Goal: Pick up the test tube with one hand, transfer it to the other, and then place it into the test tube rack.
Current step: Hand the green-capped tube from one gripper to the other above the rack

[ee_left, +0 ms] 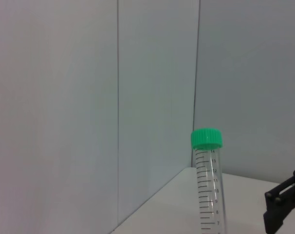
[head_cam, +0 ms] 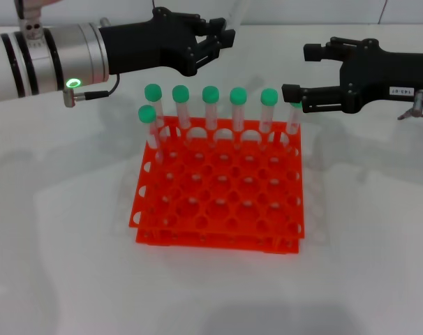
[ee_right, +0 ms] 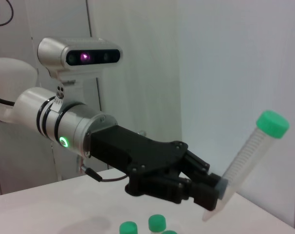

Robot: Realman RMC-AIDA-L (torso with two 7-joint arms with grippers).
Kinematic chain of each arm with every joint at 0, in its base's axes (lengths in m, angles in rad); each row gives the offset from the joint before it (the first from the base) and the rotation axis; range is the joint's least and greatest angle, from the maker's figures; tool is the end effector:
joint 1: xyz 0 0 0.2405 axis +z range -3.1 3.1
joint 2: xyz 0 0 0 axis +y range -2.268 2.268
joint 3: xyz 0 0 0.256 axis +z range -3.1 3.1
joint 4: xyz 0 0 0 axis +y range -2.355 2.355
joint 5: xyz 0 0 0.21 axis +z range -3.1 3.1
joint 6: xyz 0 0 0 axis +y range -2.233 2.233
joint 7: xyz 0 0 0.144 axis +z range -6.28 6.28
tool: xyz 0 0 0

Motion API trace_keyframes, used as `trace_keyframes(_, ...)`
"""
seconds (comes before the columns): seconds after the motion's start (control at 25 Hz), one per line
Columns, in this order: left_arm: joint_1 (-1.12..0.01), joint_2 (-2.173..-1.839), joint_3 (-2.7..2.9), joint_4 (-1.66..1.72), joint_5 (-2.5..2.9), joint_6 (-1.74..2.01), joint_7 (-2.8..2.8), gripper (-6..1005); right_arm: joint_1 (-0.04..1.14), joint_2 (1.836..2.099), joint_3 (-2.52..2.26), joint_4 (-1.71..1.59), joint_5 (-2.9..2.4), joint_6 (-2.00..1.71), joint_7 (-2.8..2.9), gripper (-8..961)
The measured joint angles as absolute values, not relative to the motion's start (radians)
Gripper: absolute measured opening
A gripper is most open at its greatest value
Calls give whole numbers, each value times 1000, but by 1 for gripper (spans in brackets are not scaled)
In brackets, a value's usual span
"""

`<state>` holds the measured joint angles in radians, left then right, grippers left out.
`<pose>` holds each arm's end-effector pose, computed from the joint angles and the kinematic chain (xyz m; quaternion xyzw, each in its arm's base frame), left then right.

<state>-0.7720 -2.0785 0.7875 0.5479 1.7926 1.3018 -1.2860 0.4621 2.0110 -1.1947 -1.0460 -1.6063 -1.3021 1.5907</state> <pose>-0.1772 0.4080 -0.0149 -0.9334 -0.1229 -0.2785 0.1901 0.1812 0.3678 0.0304 -0.9441 0.1152 0.2482 0.1836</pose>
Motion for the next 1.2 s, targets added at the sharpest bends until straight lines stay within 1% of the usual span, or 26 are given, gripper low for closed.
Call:
trace_keyframes(0.84, -787, -2079, 827, 508, 1785, 1260, -1249, 190, 508, 2012, -1195, -1034, -1606, -1251, 1593, 870)
trace_keyframes(1.2, -765, -2080, 827, 514, 1748, 1292, -1197, 190, 518, 2013, -1195, -1033, -1595, -1229, 1596, 869)
